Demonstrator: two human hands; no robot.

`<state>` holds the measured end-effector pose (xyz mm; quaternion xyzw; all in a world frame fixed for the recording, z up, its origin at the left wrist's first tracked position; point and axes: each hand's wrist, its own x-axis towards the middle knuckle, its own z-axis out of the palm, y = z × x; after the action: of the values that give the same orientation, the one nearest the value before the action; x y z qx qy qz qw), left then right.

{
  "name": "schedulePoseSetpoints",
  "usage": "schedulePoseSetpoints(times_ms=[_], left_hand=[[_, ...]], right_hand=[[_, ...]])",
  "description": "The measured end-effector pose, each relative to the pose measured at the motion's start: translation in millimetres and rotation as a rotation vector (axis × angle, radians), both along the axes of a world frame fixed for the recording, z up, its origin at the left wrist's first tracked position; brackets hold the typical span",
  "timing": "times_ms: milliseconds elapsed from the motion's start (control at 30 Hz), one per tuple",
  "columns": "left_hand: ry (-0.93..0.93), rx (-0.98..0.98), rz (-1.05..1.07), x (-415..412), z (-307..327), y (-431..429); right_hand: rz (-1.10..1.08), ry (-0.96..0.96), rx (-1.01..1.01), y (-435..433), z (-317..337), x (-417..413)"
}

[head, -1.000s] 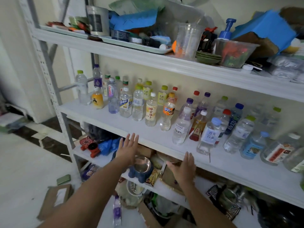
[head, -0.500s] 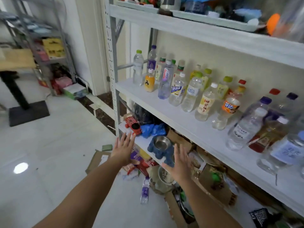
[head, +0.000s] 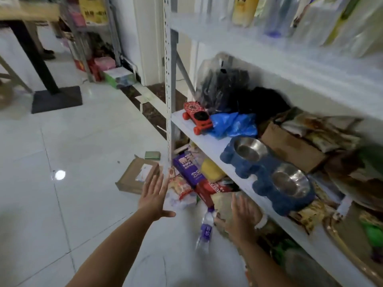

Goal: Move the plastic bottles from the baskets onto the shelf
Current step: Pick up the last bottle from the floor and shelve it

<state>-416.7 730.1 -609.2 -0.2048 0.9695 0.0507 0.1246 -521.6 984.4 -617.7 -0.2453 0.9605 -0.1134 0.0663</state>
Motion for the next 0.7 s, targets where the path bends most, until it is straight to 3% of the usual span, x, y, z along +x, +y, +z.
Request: schedulePoseSetpoints(times_ms=[167,300,500,600,700], left_hand=[[-0.009,0.009,0.027,-23.9,-155.9,-12.0],[-0.021,0.037,0.034,-38.2,-246.7,-10.9],[-0.058,0.097,0.018,-40.3,-319.4,7.4],[-0.087,0.118,-0.008,-42.7,-328.9,16.0],[-0.086,0.133,-0.016,-48.9,-331.1,19.8]], right_hand=[[0.024,-0.076,-0.009,0.7,-175.3,-16.5],[0.042,-0.079,-0.013,-8.8,-267.2,-19.0],[-0.004,-0.050,-0.052,-11.9,-342.3,-16.0],[-0.019,-0.149,0.047,-8.6,-357.1,-4.4],[-0.086,-0.207,0.014,-5.9,-367.9,4.7]])
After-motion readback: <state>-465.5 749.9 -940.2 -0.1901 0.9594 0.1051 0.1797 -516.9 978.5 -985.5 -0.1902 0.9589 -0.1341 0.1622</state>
